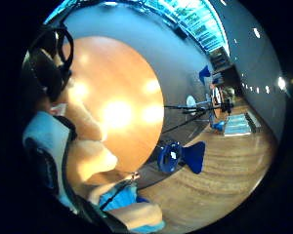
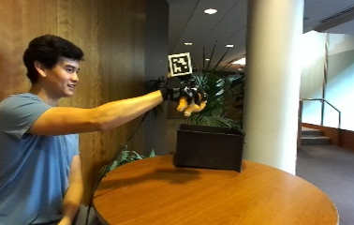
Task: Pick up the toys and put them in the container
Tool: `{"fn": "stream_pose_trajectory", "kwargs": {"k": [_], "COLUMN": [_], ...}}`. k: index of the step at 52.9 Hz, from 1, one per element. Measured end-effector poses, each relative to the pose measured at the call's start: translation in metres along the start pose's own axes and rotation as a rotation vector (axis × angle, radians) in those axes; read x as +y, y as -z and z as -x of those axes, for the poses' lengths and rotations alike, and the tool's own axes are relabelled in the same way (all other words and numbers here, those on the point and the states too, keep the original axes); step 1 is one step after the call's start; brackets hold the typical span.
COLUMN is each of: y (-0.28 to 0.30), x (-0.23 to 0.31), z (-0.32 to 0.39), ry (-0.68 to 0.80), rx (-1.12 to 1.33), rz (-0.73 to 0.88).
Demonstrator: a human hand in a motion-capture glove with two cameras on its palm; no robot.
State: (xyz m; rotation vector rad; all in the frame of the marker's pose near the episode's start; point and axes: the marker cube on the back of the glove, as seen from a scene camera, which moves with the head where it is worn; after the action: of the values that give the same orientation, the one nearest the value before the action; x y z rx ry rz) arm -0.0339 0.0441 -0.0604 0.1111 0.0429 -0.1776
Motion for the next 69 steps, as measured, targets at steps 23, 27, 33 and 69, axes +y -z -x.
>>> {"fn": "stream_pose_trajectory", "kwargs": {"k": [23, 27, 33, 69], "y": [0.008, 0.004, -0.001, -0.069], "x": [-0.064, -0.073, -0.085, -0.079], "z": [0.135, 0.156, 0.172, 0.212], "ry": [0.162, 0.192, 0.18, 0.344], "rx": [-0.049, -0.056, -0.095, -0.236], "rz": [-0.038, -0.048, -0.055, 0.082]}}
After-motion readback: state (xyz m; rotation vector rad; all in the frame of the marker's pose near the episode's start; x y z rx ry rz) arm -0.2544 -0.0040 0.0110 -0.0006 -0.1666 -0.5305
